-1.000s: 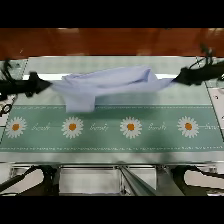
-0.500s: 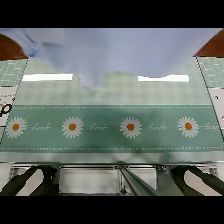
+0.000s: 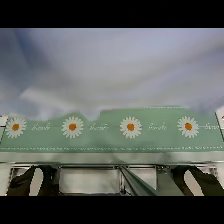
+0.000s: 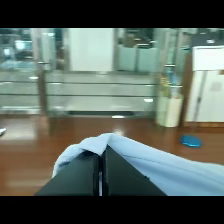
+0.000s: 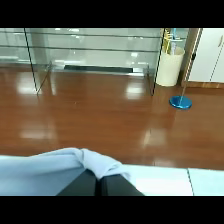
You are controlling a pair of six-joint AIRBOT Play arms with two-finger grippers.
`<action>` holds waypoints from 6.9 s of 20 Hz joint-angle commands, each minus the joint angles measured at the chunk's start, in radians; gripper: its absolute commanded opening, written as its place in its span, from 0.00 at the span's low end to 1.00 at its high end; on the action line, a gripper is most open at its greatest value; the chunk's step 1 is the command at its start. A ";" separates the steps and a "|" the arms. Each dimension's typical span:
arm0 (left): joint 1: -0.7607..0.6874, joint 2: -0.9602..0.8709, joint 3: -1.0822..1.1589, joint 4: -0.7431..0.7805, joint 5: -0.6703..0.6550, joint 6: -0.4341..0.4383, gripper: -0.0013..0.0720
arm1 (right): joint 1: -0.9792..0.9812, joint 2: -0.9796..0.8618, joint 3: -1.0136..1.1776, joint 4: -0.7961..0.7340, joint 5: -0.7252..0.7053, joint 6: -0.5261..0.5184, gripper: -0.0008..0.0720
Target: Fold the shirts.
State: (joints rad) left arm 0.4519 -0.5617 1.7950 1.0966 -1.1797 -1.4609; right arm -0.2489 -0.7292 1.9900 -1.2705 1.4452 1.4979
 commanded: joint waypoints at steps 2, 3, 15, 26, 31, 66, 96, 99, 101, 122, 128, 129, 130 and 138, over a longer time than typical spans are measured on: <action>0.009 0.111 -0.074 0.203 -0.090 -0.084 0.04 | 0.001 0.140 -0.193 -0.024 0.074 0.018 0.05; 0.009 0.113 -0.114 0.189 -0.089 -0.089 0.04 | 0.001 0.154 -0.249 -0.023 0.073 0.019 0.04; -0.129 -0.392 -0.794 -0.316 0.213 0.153 0.04 | 0.002 -0.288 -0.826 0.259 -0.364 -0.213 0.04; -0.303 -1.189 -0.354 -0.315 0.492 -0.012 0.04 | 0.059 -1.157 -0.298 0.374 -0.536 -0.217 0.04; -0.295 -1.191 -0.321 -0.315 0.410 -0.012 0.04 | 0.058 -1.201 -0.229 0.373 -0.461 -0.209 0.05; -0.198 -0.955 -0.493 0.062 -0.266 -0.004 0.71 | -0.157 -1.023 -0.429 0.135 0.034 -0.053 0.58; -0.388 -0.337 -1.555 -0.167 0.205 -0.204 0.71 | -0.261 -0.388 -1.273 0.513 -0.289 -0.309 0.58; -0.421 -0.343 -1.539 -0.185 0.254 -0.207 0.04 | -0.301 -0.388 -1.272 0.449 -0.253 -0.305 0.58; -0.421 -0.340 -1.519 -0.185 0.227 -0.171 0.04 | -0.364 -0.388 -1.273 0.276 -0.217 -0.212 0.58; -0.420 -0.340 -1.495 -0.191 0.218 -0.171 0.04 | -0.277 -0.656 -1.319 0.427 -0.327 -0.311 0.04; -0.419 -0.341 -1.313 -0.135 0.204 -0.148 0.04 | -0.256 -0.656 -1.161 0.423 -0.197 -0.340 0.05; -0.419 -0.344 -1.275 -0.126 0.212 -0.148 0.04 | -0.242 -0.656 -1.132 0.424 -0.191 -0.340 0.05; -0.419 -0.353 -1.236 -0.116 0.220 -0.148 0.04 | -0.223 -0.656 -1.107 0.428 -0.189 -0.340 0.05; -0.419 -0.673 -0.926 -0.098 0.233 -0.117 0.04 | -0.064 -0.760 -0.843 0.430 -0.226 -0.279 0.05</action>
State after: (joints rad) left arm 0.0322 -1.1194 0.7582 0.9916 -0.9459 -1.5879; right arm -0.3519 -1.4441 1.0550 -0.8421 1.2350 1.1847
